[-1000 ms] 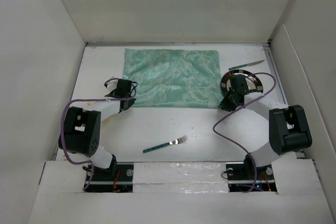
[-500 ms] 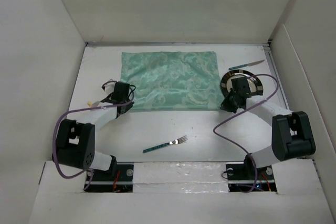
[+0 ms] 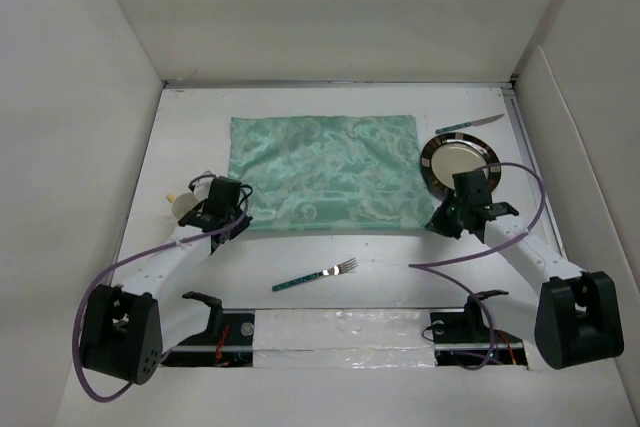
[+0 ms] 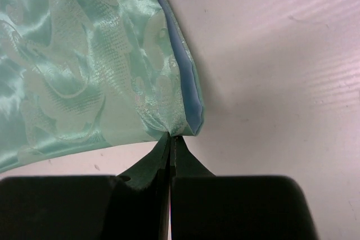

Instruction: Set the dinner table for one person

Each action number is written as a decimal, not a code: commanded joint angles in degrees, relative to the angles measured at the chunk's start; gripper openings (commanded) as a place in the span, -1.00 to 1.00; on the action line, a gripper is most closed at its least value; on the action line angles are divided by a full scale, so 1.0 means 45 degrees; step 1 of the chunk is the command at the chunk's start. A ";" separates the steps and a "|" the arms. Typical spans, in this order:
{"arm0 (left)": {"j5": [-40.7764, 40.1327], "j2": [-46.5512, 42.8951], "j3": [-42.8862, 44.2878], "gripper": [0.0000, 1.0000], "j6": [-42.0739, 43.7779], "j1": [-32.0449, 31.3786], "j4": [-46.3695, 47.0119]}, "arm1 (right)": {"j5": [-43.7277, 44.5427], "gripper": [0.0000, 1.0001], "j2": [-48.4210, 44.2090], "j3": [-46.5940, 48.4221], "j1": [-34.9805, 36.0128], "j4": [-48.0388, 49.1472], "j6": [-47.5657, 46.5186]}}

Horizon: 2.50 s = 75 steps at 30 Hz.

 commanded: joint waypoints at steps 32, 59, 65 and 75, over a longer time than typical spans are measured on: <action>0.5100 0.0276 0.6733 -0.14 0.5471 0.0028 0.1341 | -0.2428 0.36 0.4805 0.2317 -0.7476 0.3537 0.1574; 0.0722 0.3266 1.1050 -0.11 0.6238 -0.5521 0.0911 | -0.2814 -1.00 -0.1029 0.3703 -0.6599 0.1036 0.1731; 0.0745 0.1883 1.0641 -0.11 0.5182 -0.5519 0.0872 | -0.2757 -1.00 -0.1872 0.5773 -0.4316 0.1401 0.1027; -0.0485 -0.0952 0.9217 0.04 0.4206 -0.5383 -0.0434 | -0.5798 -1.00 0.0818 0.5814 0.0587 0.5507 0.2042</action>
